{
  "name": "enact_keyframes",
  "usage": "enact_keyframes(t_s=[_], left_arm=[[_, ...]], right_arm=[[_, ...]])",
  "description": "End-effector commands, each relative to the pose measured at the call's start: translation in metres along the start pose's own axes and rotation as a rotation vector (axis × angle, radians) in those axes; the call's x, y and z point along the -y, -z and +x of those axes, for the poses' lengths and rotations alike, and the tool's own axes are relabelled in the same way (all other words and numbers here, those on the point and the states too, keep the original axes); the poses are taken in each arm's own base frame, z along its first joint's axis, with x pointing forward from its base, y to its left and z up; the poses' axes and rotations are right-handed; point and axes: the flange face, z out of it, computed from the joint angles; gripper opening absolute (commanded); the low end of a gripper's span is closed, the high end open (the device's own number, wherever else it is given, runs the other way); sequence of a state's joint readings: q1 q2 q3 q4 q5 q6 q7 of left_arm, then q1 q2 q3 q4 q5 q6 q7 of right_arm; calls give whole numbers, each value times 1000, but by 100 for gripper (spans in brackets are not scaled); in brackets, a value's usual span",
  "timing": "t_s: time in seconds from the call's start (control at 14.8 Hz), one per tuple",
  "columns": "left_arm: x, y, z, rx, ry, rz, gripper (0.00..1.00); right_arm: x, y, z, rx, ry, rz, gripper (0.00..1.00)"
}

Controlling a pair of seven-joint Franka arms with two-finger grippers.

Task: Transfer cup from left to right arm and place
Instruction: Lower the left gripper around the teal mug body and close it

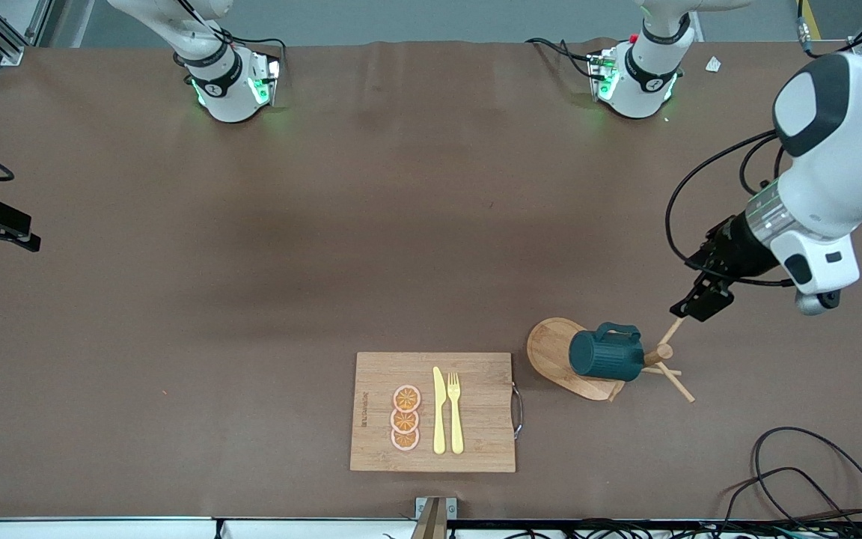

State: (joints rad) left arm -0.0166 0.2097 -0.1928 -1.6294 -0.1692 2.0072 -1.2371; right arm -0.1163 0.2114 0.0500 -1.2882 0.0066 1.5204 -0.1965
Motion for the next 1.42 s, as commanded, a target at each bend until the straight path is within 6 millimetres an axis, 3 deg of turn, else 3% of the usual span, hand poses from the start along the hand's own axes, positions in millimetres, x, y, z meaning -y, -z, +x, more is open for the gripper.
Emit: enact_keyframes(t_s=[0.0,0.34,0.74,1.35], left_arm=[[-12,-25,0,31,55,-15,100],[-27,-70,2,84,166,-72,100],[-38,-102,-3,118,227,-124,100],[-43,-132,-7,136,237,-148,100]], right_arm=[[-3,4,-6,-4,27,6,100],[-3,4,-6,-4,28,7,100],[-3,4,-6,-4,28,7,100],[-10,4,-7,-6,39,10,100]])
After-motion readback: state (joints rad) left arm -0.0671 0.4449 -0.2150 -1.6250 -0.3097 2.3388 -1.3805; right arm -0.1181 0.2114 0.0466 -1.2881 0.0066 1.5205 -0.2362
